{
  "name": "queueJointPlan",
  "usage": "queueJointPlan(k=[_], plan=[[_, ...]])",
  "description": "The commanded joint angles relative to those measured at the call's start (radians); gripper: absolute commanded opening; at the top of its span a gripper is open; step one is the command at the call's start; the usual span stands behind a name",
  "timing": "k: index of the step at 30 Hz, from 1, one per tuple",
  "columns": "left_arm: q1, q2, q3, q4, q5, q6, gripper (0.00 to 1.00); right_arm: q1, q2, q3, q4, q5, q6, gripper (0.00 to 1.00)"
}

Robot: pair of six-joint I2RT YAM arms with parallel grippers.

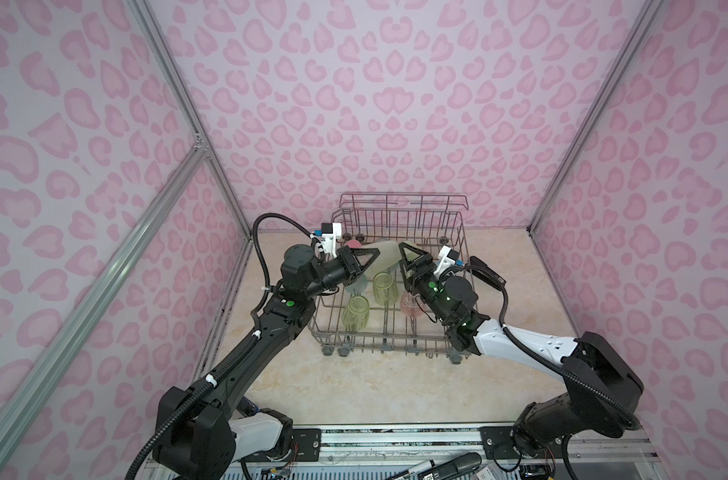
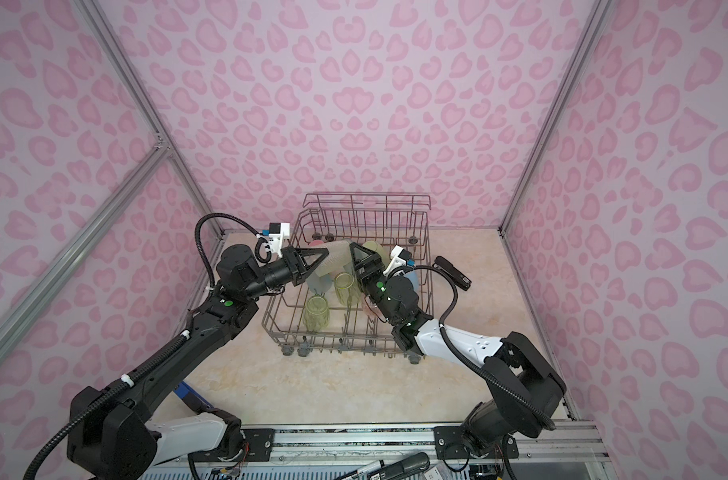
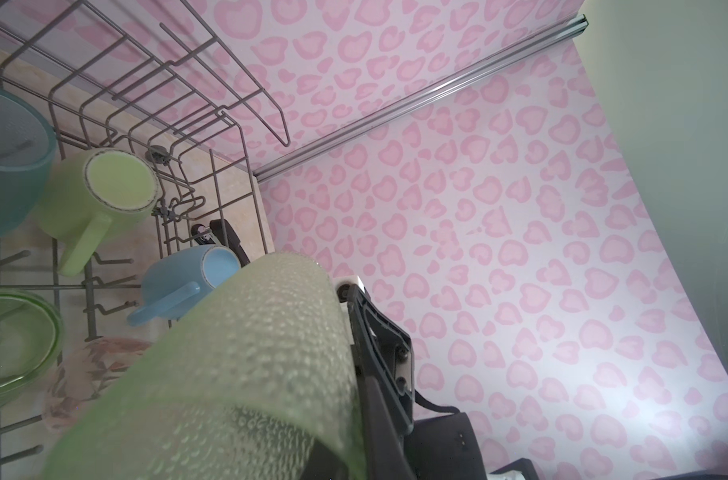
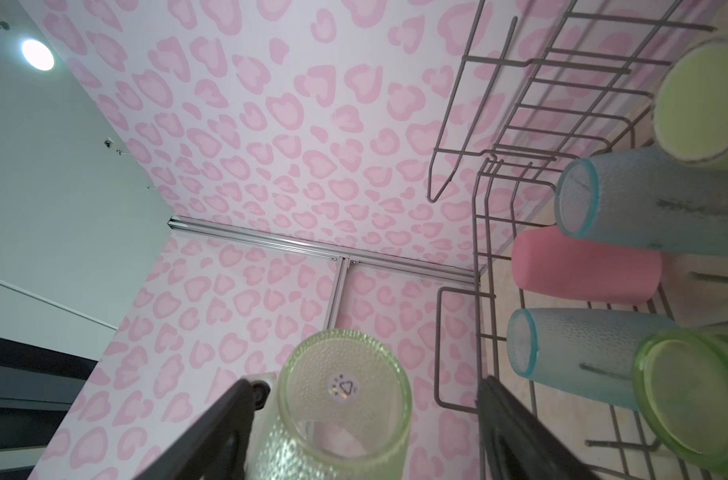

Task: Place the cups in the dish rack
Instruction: 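Bring the right gripper to the textured cup held by the left gripper, then grasp the textured cup with the right gripper while the left gripper opens and draws back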

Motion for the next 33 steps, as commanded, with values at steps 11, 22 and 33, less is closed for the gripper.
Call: queueJointPlan(k=[11, 22, 33], plan=[[-0.037, 0.071, 0.001, 0.144, 0.001, -0.011, 0.06, 0.017, 0.067, 0.039, 0.097, 0.0, 0.068, 0.79], [-0.038, 0.147, 0.054, 0.166, 0.031, -0.02, 0.08, 0.011, 0.021, 0.016, 0.033, 0.015, 0.032, 0.59], [-0.024, 0.145, 0.105, -0.05, 0.022, 0.095, 0.69, 0.006, -0.113, 0.016, -0.193, 0.085, -0.189, 0.55]])
